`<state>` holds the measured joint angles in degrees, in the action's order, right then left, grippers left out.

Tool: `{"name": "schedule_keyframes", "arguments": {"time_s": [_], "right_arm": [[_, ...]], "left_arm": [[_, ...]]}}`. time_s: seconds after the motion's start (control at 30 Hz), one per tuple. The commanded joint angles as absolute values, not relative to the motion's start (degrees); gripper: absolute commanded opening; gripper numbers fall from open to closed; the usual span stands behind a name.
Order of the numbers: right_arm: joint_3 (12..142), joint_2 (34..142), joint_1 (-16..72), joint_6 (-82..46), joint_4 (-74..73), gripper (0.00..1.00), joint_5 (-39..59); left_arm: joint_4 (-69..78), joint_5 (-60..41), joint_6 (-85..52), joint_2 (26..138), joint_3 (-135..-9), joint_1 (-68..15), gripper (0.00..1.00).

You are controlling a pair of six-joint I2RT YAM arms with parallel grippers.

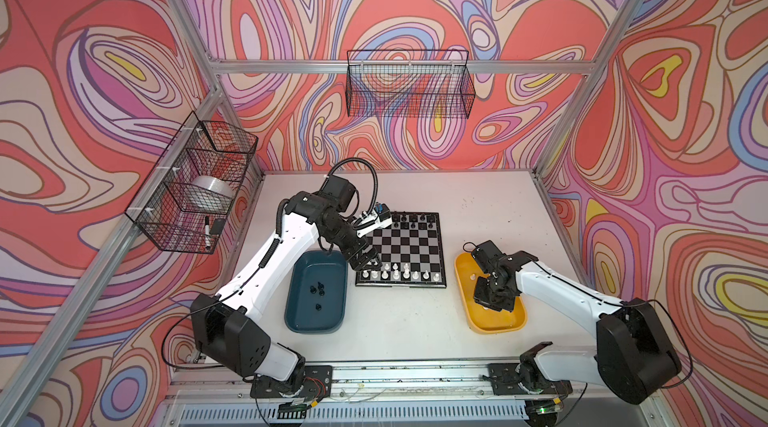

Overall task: Set up the chess pieces on the board
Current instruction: 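Lift the white pawn out of the yellow tray toward the board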

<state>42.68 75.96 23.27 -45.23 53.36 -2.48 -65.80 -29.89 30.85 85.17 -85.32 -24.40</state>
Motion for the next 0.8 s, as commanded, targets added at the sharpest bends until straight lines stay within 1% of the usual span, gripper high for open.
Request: {"name": "schedule_keyframes", "arguments": {"time_s": [0.0,0.6,0.77], "right_arm": [[45.1,76.6,22.9,-44.0,54.3,0.08,-2.3],[54.9,79.6,22.9,-40.4,58.6,0.08,-2.2],[58.8,81.4,22.9,-38.9,59.7,0.08,-2.2]], "left_arm": [[-66.3,-29.5,31.1,84.3,-84.3,-24.6,0.94],[-64.8,-27.2,31.3,82.2,-81.0,-24.5,0.94],[-64.4,-29.1,30.7,81.1,-80.3,-23.0,0.95]]}}
